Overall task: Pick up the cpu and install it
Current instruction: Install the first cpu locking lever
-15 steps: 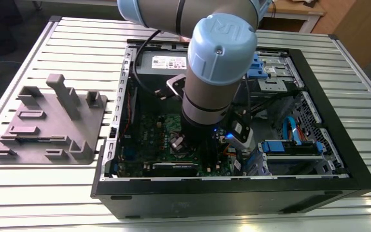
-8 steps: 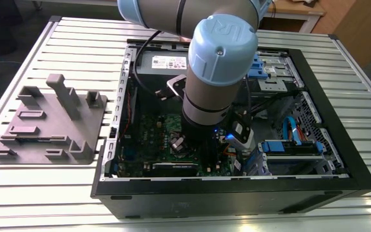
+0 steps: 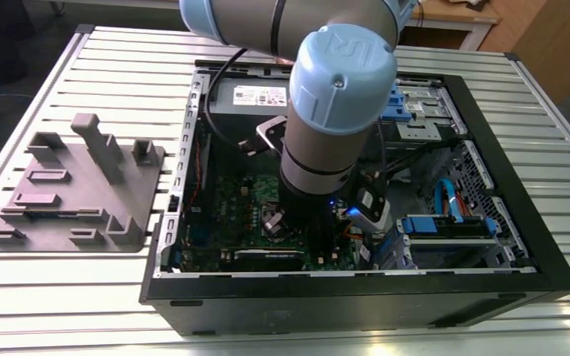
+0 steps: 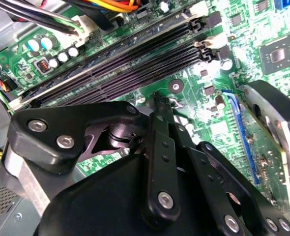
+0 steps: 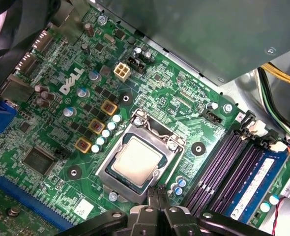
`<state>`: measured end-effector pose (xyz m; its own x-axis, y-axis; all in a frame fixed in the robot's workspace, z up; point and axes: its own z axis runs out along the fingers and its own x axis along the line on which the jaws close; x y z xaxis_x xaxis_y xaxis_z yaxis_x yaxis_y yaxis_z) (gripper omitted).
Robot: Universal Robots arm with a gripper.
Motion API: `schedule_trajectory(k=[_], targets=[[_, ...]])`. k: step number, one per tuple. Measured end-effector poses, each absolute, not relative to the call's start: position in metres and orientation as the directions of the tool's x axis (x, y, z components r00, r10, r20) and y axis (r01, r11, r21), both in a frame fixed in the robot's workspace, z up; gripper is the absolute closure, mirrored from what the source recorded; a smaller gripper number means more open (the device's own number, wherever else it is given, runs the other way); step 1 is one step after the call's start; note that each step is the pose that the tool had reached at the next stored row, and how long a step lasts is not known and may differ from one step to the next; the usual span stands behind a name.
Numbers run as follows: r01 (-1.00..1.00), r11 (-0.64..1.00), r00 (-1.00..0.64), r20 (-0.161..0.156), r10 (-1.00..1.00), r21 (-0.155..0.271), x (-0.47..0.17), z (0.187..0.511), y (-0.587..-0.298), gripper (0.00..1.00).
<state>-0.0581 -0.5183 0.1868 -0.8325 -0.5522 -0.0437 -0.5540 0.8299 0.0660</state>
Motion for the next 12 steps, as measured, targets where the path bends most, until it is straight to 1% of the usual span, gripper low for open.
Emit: schedule_trajectory(k=[12], targets=[[-0.554,0.83,-0.833,-0.044,-0.552,0.066,-0.0581,0.187,-0.5234,0.9]])
